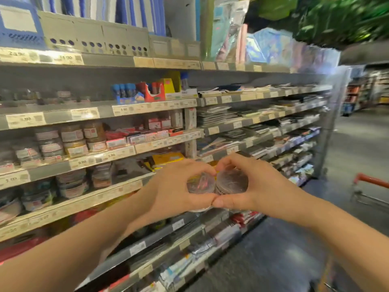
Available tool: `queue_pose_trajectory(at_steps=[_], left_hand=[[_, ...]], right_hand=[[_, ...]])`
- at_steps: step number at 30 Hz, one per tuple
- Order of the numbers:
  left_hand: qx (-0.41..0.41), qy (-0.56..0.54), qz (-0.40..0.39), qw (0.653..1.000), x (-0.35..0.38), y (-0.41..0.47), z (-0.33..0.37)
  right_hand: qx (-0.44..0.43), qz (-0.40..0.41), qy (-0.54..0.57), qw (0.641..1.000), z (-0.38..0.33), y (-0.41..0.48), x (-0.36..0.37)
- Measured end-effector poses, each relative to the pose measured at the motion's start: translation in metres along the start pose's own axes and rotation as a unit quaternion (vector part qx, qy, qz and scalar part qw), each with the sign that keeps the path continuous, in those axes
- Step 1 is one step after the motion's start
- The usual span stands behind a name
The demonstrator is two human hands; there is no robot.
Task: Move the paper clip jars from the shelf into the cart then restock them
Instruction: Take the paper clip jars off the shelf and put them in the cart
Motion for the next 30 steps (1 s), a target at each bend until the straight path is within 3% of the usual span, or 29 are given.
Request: queue_pose_trajectory(at_steps=[7,15,22,30], left_hand=[[0.033,-0.110,-0.078,0.990,0.130,0.024,0.117],[0.104,-0.180,-0.169,0.964,0.284,0.025,0.229],[0.089,-0.233,-0.301,0.921,0.396,0.024,0.263],[0.111,-0.233,-0.369,0.893,0.516,0.018,0.264]], right_hand=[[0.132,0.062,-0.038,0.989,0.074,-0.133,-0.100],[0.321,0.118,-0.100,0.934,0.160,-0.283,-0.173],[0.442,0.150,-0.091,0.880,0.230,-0.362,-0.175],[0.535,0.192,-0.089,0.818,0.309,-0.405,-0.147]])
Point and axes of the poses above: each hand's wrist, its own y-axis towards the middle knuckle, its own x-axis out of the palm, z = x × y, the point moved 3 cm from there along y, towards the middle knuckle, and after that the axes turned 11 degrees about z, right-handed, at the moved point
